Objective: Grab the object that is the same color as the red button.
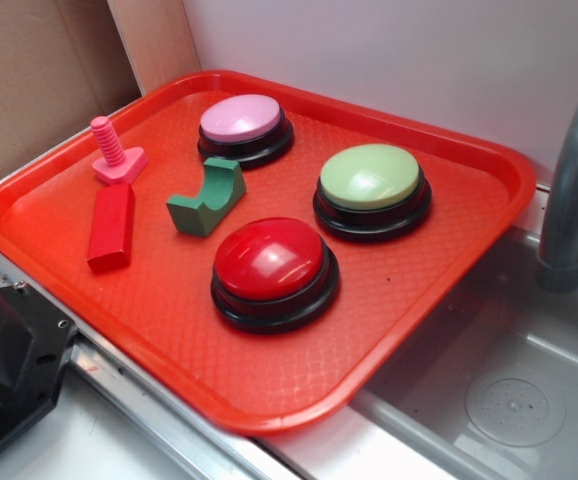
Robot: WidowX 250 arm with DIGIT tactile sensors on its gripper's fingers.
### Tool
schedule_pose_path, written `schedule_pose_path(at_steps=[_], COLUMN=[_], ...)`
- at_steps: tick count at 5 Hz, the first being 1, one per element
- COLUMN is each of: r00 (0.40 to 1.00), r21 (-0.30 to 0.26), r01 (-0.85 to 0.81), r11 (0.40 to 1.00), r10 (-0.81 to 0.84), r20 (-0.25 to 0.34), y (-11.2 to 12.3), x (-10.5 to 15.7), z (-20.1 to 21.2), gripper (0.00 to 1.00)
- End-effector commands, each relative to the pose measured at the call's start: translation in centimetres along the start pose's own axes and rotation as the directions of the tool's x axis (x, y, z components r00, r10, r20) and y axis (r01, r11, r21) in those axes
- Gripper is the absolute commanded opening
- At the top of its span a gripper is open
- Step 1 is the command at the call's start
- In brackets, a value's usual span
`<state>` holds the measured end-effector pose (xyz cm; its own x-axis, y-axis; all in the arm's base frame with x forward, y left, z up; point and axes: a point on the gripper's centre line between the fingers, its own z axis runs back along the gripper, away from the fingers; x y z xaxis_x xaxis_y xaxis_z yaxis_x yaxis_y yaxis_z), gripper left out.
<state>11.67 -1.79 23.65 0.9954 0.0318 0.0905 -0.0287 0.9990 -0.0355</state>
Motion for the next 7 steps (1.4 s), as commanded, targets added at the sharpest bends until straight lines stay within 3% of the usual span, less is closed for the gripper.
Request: schedule_pose_path(at_steps=[1, 2, 3, 4, 5, 6, 7], r00=[1.0, 0.97, 0.899, 0.773, 0.646, 0.597, 0.624], r21=[0.0, 0.029, 0.033, 0.03, -0.024, -0.047, -0.01], r01=[0.0, -0.226, -0.435, -0.634, -0.761, -0.798, -0.78], r11=[1.0, 0.974, 0.9, 0.773, 0.648, 0.6, 0.626], r10=[0.0, 0.228, 0.436, 0.631, 0.761, 0.799, 0.779], r20=[0.0, -0.09, -0.046, 0.064, 0.066, 0.067, 0.054], y=[0.0, 3.8, 6.4, 8.7, 10.7, 10.7, 9.7], x=[0.0, 3.1, 3.9, 3.0, 1.8, 1.7, 1.9], z=[0.0, -4.7, -6.6, -8.8, -12.9, -15.2, -17.8], gripper=[1.0, 1.0, 1.0, 1.0, 1.0, 1.0, 1.0])
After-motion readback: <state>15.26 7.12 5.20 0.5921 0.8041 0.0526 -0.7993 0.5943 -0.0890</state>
